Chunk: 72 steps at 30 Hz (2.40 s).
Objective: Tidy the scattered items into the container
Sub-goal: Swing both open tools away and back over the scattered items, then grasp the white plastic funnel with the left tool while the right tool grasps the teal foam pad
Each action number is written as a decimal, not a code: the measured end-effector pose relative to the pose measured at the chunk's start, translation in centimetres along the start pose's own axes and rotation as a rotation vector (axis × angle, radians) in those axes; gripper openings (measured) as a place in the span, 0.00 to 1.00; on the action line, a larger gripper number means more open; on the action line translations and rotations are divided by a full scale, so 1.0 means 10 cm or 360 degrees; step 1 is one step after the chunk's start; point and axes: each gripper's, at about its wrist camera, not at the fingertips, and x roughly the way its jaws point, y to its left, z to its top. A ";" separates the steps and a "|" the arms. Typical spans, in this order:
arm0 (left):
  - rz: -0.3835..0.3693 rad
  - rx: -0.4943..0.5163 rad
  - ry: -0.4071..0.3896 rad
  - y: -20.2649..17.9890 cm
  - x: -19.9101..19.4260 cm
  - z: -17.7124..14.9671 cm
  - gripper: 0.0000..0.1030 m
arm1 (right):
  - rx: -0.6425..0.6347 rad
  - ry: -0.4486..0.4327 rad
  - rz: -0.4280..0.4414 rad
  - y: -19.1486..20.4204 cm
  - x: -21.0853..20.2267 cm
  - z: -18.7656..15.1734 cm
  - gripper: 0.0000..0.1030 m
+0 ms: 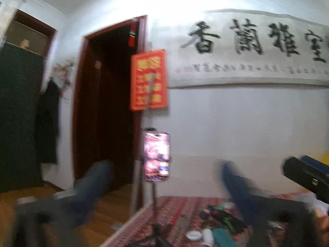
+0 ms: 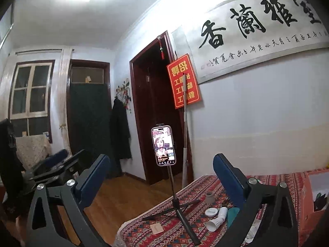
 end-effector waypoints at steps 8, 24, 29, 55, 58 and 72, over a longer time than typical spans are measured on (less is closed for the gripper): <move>-0.0020 -0.0013 0.0024 -0.05 -0.02 -0.06 0.66 | -0.0081 0.0069 0.0040 0.00 0.06 -0.07 0.00; -0.0335 -0.0203 0.0819 -0.46 1.42 -1.44 1.00 | 0.0285 0.0480 -0.0632 -1.43 0.27 -1.06 1.00; -0.0534 -0.0226 0.1083 -0.78 2.06 -1.95 1.00 | 0.0389 0.0781 -0.0827 -2.09 0.51 -1.65 1.00; -0.0368 0.0001 0.1787 -1.18 4.24 -3.53 0.72 | 0.0115 0.1708 -0.0543 -3.16 2.93 -3.08 0.90; -0.0355 -0.0068 0.1810 -1.11 4.35 -3.58 0.68 | 0.0107 0.1686 -0.0510 -3.19 3.09 -3.15 0.90; -0.0391 -0.0144 0.1632 -1.04 4.31 -3.36 0.61 | 0.0219 0.1629 -0.0493 -3.11 3.07 -3.17 0.69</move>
